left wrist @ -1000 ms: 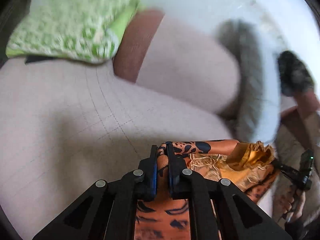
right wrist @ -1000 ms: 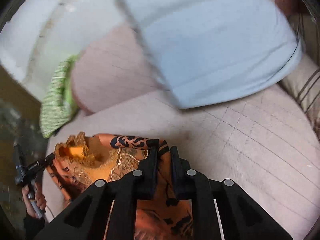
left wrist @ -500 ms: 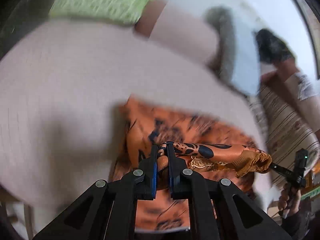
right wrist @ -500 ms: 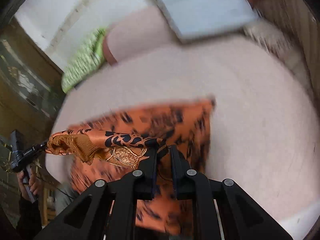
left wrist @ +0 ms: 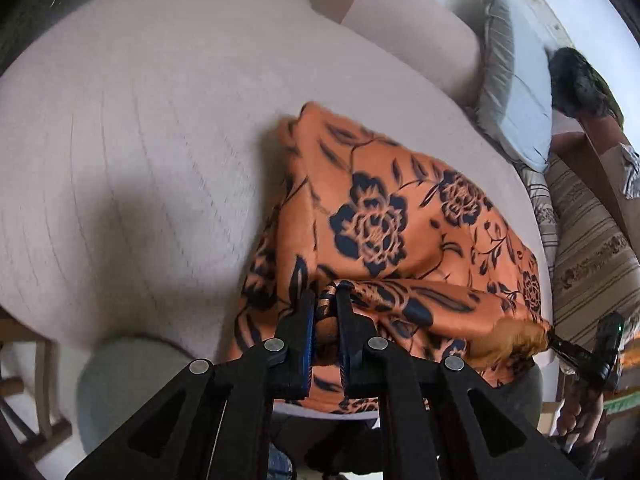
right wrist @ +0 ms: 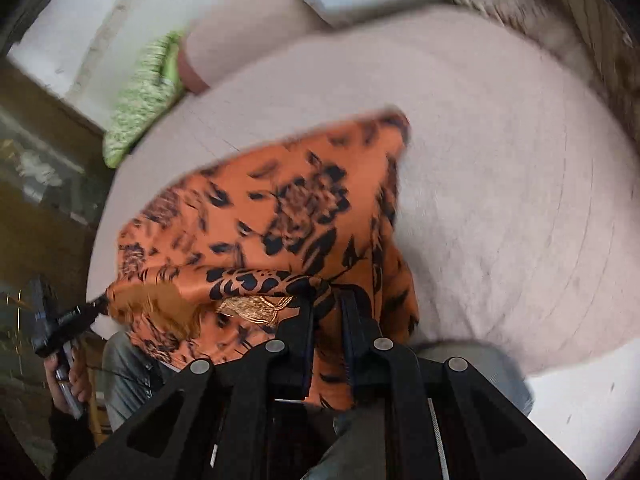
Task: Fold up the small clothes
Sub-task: 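Fold the collar end with both grippers over onto the hem half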
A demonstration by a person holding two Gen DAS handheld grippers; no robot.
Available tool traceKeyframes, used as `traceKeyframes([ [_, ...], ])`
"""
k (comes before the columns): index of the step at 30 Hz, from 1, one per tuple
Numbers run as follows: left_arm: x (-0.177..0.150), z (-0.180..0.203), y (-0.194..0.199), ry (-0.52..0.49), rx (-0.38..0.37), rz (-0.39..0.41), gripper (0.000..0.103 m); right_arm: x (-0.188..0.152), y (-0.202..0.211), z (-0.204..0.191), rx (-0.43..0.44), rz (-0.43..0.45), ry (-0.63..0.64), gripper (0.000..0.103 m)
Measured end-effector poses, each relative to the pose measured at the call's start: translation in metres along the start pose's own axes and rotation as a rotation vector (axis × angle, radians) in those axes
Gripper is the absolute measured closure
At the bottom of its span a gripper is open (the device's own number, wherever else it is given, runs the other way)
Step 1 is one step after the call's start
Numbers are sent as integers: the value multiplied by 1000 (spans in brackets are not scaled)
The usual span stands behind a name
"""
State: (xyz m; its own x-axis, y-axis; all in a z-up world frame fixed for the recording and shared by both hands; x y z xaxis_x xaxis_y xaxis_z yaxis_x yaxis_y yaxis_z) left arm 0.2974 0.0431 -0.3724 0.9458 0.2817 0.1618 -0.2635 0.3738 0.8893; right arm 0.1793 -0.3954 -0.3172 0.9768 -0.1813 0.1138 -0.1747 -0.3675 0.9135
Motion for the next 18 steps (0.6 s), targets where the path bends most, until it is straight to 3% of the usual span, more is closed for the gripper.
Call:
traceKeyframes([
  [5,-9,-3,15,-13,-20,24,93,-3,16,-15,-35,12,67,91],
  [7,-13,-1,12,-22,-3,17,93,-5,12,-17,-83,-4,83,91],
  [11,-21,4,25,-73,44,17,90,-8,15,-9,-79,5,65,90],
  [13,-23,-2,19,-75,86,-26,87,-17,7,2,-82,-45,30,83],
  [15,-30,-7,24,-43,62,-56,87,-26,12,6,-73,-47,16,82],
  [18,-39,1,50,-76,11,-15,84,-33,36,-1,-45,19,19,79],
])
Point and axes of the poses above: each gripper's, at about its wrist camera, not at the fingertips, and y roughly against the way its jaws point, z to its right, x to its top, the point moved 9 cm from there along -y, roughly the way its jaws point, and after that the axes turned 8 degrees about -z, right-handed, at the moved point
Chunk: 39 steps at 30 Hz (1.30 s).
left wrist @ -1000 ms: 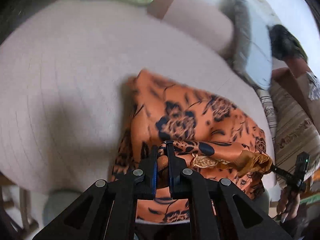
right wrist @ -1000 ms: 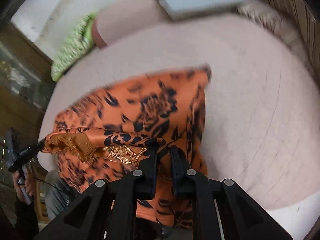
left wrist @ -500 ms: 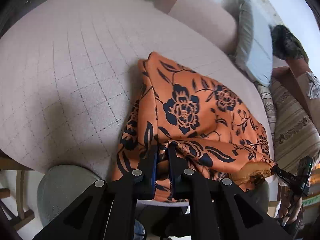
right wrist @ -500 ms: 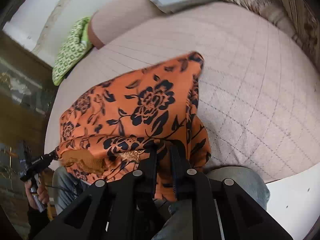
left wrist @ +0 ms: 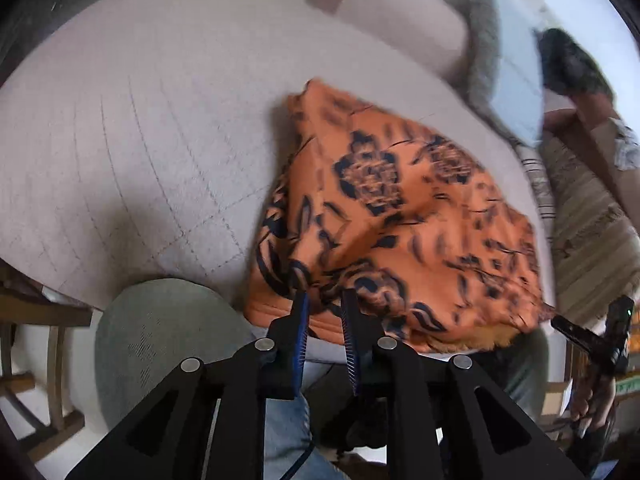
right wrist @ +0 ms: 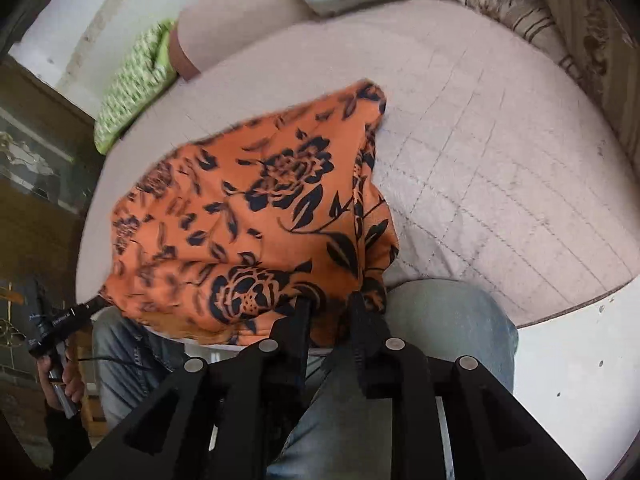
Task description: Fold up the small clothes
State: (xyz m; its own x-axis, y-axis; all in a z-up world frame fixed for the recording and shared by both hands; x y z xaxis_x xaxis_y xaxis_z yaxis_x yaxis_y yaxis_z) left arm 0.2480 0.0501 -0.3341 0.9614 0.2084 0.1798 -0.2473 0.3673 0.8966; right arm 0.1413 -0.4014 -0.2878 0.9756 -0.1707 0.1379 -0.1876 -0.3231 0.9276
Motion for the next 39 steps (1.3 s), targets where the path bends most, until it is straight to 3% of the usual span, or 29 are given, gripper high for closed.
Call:
traceKeyframes([
  [4,0,5,19,29,-35,19,74,4,9,-6,40,38,-37,72],
  [7,6,7,12,75,-66,2,63,8,-2,-6,41,25,-60,60],
  [9,5,5,-8,118,-70,-52,62,8,-15,0,20,0,-90,52],
  [14,-2,4,-41,203,-84,-124,63,3,-40,18,-16,-61,-180,53],
  [16,1,3,-49,222,-83,-122,67,2,-50,16,-52,-80,-152,69],
  [17,2,1,-50,222,-61,-114,81,2,-52,13,-70,-85,-140,91],
  [18,2,1,-49,208,-37,-113,90,1,-51,11,-90,-85,-127,92],
  [20,2,5,-39,156,-11,-93,94,2,-36,7,-132,-39,-103,94],
  [21,1,10,-29,110,-2,-71,94,3,-24,6,-163,-12,-81,100],
  [24,0,6,-22,54,62,-44,93,4,-20,13,-206,-17,-58,103],
  [26,-2,0,-41,68,85,-98,91,6,-39,27,-243,-55,-70,103],
  [28,-10,0,-53,83,66,-188,91,5,-42,31,-168,-84,-139,102],
  [29,-10,4,-47,72,43,-190,91,8,-32,26,-96,-50,-150,98],
  [31,-6,9,-27,41,24,-152,83,14,-9,15,-52,20,-104,94],
  [32,-1,12,-16,37,-1,-131,74,18,-1,11,-43,43,-83,85],
  [33,4,14,-7,42,-24,-112,66,23,7,7,-17,72,-69,65],
  [35,15,17,9,42,-42,-79,62,37,15,4,29,103,-69,40],
  [39,58,20,23,2,0,-5,55,76,8,-6,135,118,-104,39],
])
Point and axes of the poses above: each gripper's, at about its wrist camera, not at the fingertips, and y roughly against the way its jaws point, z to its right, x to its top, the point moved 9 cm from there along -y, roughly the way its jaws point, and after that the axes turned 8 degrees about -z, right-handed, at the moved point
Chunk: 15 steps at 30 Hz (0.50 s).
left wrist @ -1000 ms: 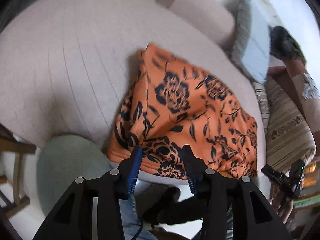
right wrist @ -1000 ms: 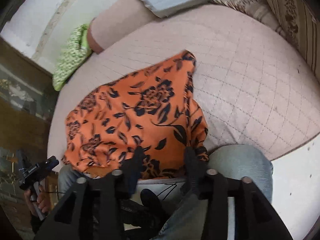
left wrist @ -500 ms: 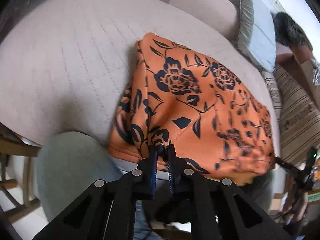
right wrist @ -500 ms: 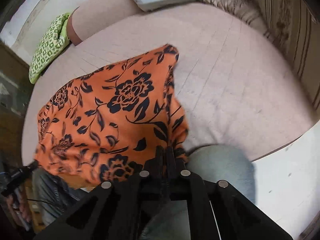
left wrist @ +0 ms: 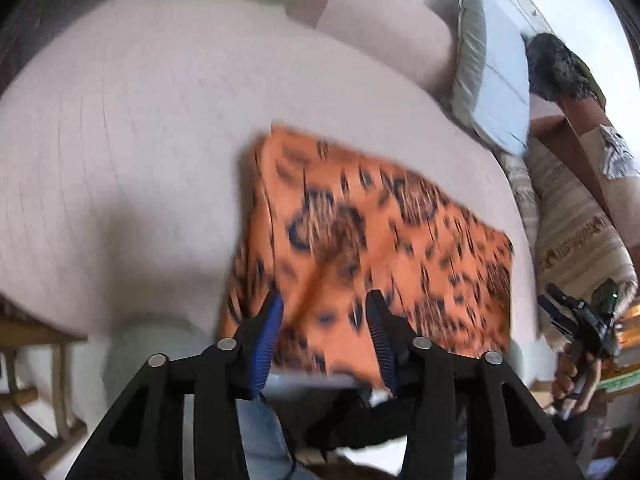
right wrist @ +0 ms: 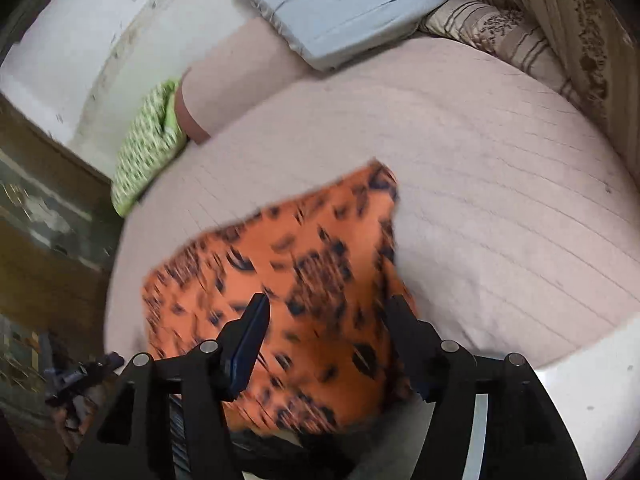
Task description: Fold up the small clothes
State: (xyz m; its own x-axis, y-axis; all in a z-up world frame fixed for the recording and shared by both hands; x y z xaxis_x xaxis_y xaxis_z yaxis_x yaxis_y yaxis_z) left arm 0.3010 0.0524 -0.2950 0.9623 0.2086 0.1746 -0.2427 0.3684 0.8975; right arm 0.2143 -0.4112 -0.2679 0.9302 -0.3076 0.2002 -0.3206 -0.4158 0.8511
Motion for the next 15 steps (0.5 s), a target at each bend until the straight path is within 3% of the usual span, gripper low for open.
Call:
traceKeyframes([
  [4,48,-19,-25,54,27,1,54,35,-27,2,-12,-35,-38,39],
  [8,93,-42,-68,138,56,-32,54,74,-55,30,-105,-64,-99,39],
  [10,110,-48,-87,167,24,-47,54,87,-72,45,-143,-93,-124,41],
  [11,115,-51,-96,203,2,-63,55,90,-83,51,-150,-123,-126,45],
  [13,122,-51,-107,218,-9,-76,59,90,-103,54,-122,-204,-133,79],
  [14,125,-47,-110,179,3,-77,76,90,-108,52,-110,-220,-133,92],
  [15,125,-46,-113,174,-14,-90,84,92,-104,50,-129,-208,-119,94],
])
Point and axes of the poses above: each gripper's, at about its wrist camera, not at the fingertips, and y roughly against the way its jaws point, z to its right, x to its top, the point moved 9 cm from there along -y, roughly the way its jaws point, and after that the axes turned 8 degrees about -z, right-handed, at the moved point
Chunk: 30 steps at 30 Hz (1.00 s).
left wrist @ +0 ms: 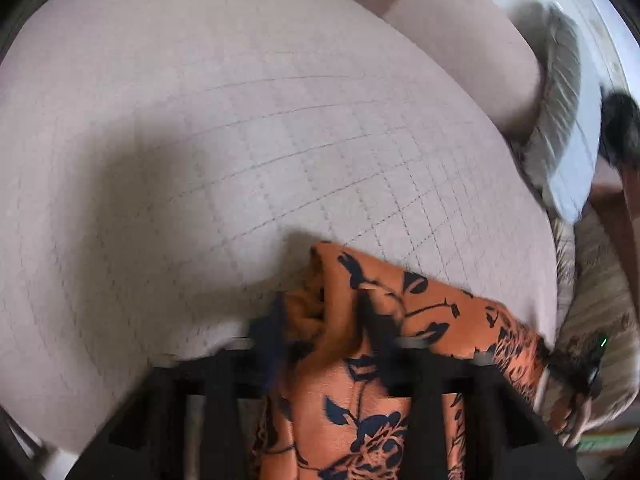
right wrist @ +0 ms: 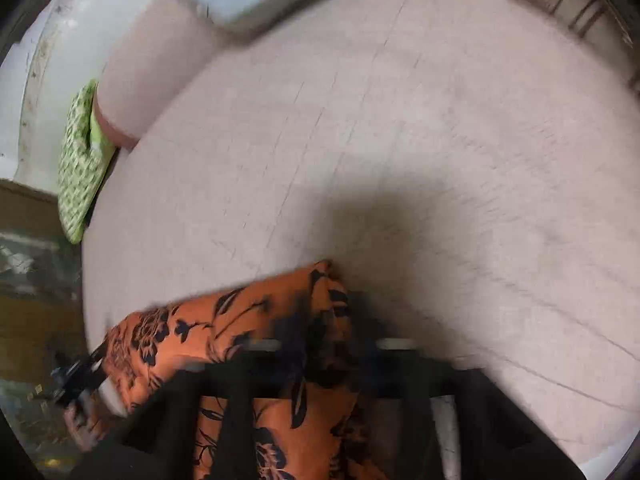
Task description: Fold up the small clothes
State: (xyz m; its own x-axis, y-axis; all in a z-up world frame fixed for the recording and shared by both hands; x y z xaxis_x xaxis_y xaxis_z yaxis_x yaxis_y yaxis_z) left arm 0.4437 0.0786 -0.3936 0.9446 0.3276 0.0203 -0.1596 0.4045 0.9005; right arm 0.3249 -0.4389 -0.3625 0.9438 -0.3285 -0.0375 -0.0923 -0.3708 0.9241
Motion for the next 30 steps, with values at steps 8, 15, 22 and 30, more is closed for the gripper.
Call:
traceKeyframes([
  [8,29,8,57,-31,-116,177,89,30,59,-17,-1,197,33,97],
  [15,39,-11,-5,-34,50,94,78,43,-14,4,-121,89,32,89],
  [22,-14,-14,42,-24,77,167,48,-24,51,-15,-31,221,29,54],
  [30,-132,-22,39,27,88,127,48,-160,56,-74,119,141,181,53],
])
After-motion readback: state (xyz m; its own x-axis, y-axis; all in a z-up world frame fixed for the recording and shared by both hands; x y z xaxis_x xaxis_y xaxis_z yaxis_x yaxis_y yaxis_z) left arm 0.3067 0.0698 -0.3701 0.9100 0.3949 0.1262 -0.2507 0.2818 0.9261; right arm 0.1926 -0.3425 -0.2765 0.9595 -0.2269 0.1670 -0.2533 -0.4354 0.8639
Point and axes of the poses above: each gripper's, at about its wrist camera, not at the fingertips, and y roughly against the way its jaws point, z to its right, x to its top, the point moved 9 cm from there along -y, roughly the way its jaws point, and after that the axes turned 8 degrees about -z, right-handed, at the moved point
